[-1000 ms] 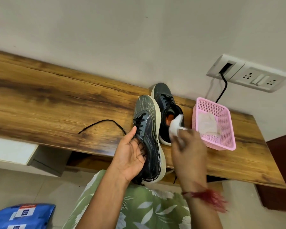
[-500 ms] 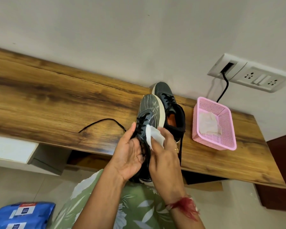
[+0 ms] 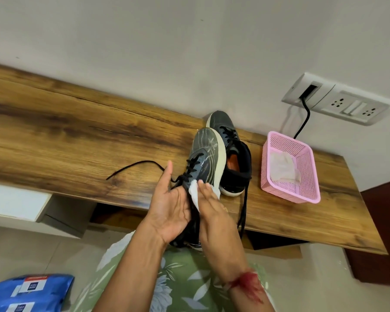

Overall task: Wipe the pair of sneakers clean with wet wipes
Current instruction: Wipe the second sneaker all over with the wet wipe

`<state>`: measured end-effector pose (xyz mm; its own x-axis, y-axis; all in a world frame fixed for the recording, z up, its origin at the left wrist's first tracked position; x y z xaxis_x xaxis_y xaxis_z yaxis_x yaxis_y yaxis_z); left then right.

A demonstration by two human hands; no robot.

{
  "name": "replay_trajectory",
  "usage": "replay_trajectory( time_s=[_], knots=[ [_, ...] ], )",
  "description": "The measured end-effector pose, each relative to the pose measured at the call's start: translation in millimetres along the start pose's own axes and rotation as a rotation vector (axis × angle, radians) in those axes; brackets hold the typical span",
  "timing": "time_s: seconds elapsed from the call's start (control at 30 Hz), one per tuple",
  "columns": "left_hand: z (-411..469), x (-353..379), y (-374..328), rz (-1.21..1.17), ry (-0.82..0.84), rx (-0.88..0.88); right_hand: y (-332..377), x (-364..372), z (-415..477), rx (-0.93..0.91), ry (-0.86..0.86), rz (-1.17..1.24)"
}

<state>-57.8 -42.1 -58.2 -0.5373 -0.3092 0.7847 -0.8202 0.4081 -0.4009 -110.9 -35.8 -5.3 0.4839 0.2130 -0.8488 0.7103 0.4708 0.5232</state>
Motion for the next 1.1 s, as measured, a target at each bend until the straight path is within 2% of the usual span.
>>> replay_trajectory(
  time_s=[0.13,0.27,0.37,0.47,0.6,0.73,0.83,0.9,0.93,1.03,1.1],
  knots=[
    [-1,-2,0,-0.081,-0.018,-0.007,0,2,19,-0.037,0.032,-0.007],
    [1,-5,0,-0.195,0.008,-0.035,5,10,-18,-0.099,0.037,-0.026],
    [0,2,4,-0.166,0.049,-0.059,1,11,-33,-0.069,0.011,-0.038],
    [1,2,6,-0.105,0.02,-0.045,-1,8,-14,-0.007,0.01,0.027],
    [1,0,6,-0.161,-0.002,-0.047,3,9,16,-0.023,-0.005,0.009],
    [1,-1,3,-0.213,0.012,-0.068,2,18,-11,-0.004,-0.002,-0.03],
    [0,-1,3,-0.166,0.039,-0.072,7,20,-37,-0.046,-0.012,-0.076],
    [0,-3,3,-0.107,0.011,-0.059,10,9,-41,-0.039,-0.034,0.043],
    [0,-4,3,-0.103,0.0,-0.054,4,-1,-40,0.03,-0.062,0.207],
    [-1,-3,2,-0.142,-0.013,-0.036,-38,-38,-35,0.35,-0.262,0.712],
    [-2,-3,1,-0.151,-0.026,-0.027,-65,-51,-27,0.511,-0.339,0.934]
  ],
)
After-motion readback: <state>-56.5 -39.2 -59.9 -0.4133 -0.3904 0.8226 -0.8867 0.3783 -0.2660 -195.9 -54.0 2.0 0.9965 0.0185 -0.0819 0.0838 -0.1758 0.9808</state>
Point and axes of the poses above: each hand's wrist, its own z-axis towards the middle knuckle, its own x-axis out of the palm, y = z × x, the point moved 10 cm from there along z, towards the middle knuckle, and after that the axes turned 1 degree about -z, right-handed, at the moved point
